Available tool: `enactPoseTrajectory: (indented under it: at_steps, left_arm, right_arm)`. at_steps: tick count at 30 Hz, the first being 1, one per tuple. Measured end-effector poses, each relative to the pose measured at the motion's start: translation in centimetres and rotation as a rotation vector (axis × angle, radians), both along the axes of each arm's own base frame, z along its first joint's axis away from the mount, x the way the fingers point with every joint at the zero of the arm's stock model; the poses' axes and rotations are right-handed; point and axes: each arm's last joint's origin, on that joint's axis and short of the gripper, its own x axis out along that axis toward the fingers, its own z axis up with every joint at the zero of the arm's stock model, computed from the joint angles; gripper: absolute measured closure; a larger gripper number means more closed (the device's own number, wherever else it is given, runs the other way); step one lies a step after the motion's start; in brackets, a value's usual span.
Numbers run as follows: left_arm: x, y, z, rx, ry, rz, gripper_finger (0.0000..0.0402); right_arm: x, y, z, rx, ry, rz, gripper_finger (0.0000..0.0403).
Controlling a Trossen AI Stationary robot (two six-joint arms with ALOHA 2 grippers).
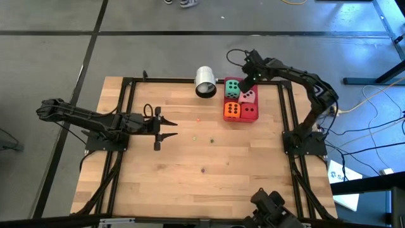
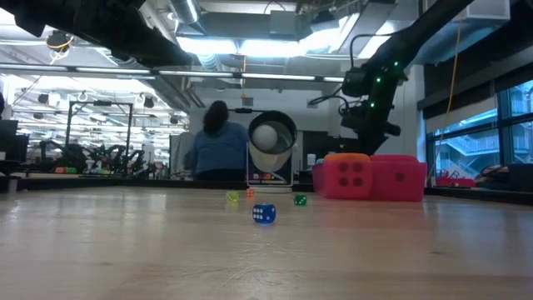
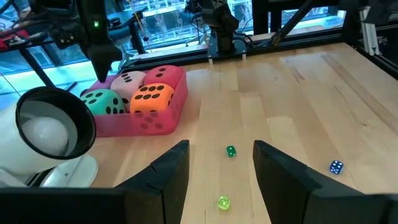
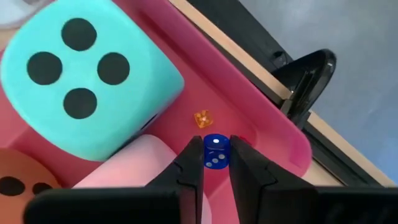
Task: Pick & Place Dice
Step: Put the left small blue dice into the red bin
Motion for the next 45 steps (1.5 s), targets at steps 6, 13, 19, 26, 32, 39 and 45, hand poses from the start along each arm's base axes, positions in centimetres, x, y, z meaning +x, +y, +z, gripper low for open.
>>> enactPoseTrajectory:
  at_steps: [6,13,19,26,32,39,45]
  left_arm:
    - [0.0,0.0,0.0,0.000,0.000,0.000,0.0231]
    - [0.0,0.0,0.0,0.000,0.000,0.000,0.0231]
    - [0.0,0.0,0.0,0.000,0.000,0.000,0.0231]
    - [0.0,0.0,0.0,0.000,0.000,0.001,0.0231]
    - [0.0,0.0,0.0,0.000,0.000,0.000,0.0231]
    - [0.0,0.0,0.0,0.000,0.000,0.000,0.0231]
    - [0.0,0.0,0.0,0.000,0.000,0.000,0.0231]
  right_arm:
    - [0.2,-0.2,-0.9,0.021,0.018,-0.005,0.0351]
    - [0.5,-0.7,-2.6,0.053,0.045,-0.013,0.0351]
    - [0.4,-1.1,-3.2,0.064,0.052,-0.025,0.0351]
    - [0.1,-1.6,-3.9,0.089,0.051,-0.076,0.0350]
    - [0.0,-1.7,-4.0,0.108,0.019,-0.094,0.0350]
    - [0.0,-1.7,-4.0,0.113,0.013,-0.101,0.0350]
    - [0.0,-1.7,-4.0,0.121,0.004,-0.097,0.0350]
